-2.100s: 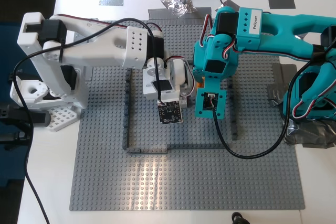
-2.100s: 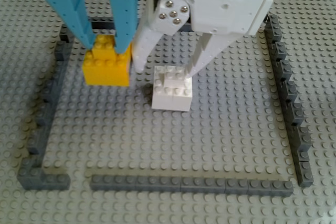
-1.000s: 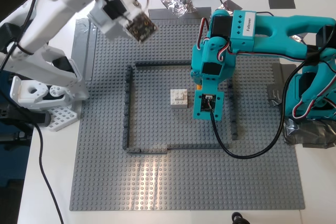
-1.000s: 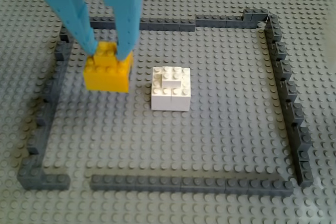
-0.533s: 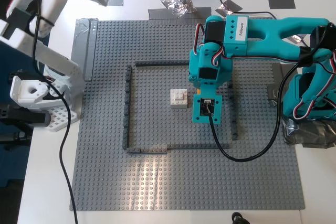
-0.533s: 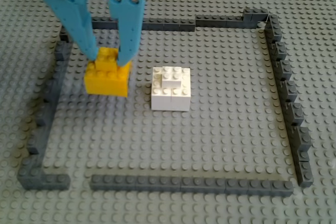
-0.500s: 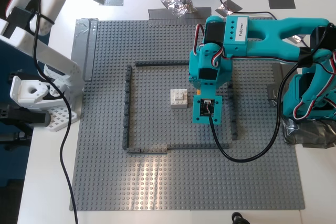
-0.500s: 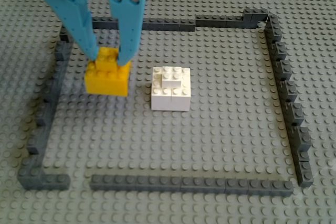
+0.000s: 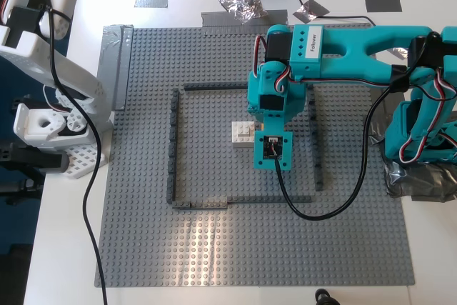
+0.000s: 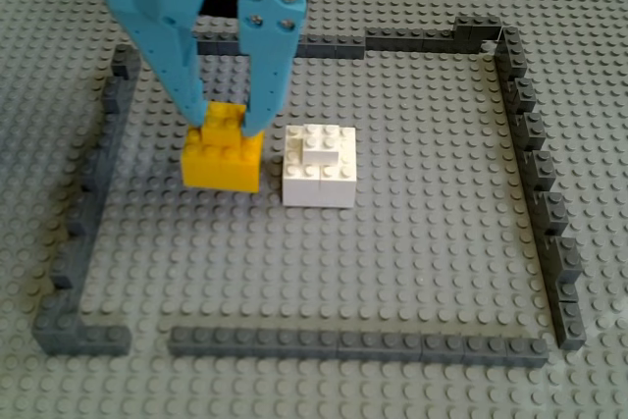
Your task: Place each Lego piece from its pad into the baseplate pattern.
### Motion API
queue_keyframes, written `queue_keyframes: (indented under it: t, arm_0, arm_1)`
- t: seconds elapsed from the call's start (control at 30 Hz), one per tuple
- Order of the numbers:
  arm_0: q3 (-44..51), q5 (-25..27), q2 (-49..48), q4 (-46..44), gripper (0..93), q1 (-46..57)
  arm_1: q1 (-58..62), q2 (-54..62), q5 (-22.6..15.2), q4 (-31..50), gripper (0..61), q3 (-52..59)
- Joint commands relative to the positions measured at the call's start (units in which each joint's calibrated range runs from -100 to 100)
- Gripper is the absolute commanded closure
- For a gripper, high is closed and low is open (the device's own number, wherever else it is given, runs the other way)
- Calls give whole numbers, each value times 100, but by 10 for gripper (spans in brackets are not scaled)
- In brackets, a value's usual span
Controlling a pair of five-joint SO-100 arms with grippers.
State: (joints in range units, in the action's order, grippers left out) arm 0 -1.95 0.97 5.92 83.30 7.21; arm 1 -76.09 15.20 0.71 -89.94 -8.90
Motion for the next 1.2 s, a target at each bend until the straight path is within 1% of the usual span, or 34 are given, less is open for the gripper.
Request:
queue_keyframes:
  t: [0.0, 0.13, 0.4, 0.6, 0.7, 0.83, 0.97, 1.17]
  arm_0:
    - [272, 28, 26, 26, 927, -50]
    - [281, 38, 104, 26, 927, -50]
    - [281, 23, 121, 26, 927, -101]
    - [281, 18, 121, 26, 927, -145]
    - [281, 18, 129, 26, 927, -145]
    - [344, 23, 241, 26, 927, -145]
    - [642, 18, 430, 83, 927, -130]
    - [687, 33, 507, 75, 927, -101]
  arm_1:
    - [-41, 128, 10, 44, 612, -289]
    - [-84, 240, 49, 199, 612, 55]
    - [-99, 163, 93, 483, 612, 118]
    - [-91, 102, -24, 947, 612, 163]
    - [-91, 51, -34, 988, 612, 145]
    - [-84, -1, -24, 1248, 612, 163]
    - [-84, -52, 15, 1151, 612, 136]
    - [-113, -155, 39, 1094, 612, -18]
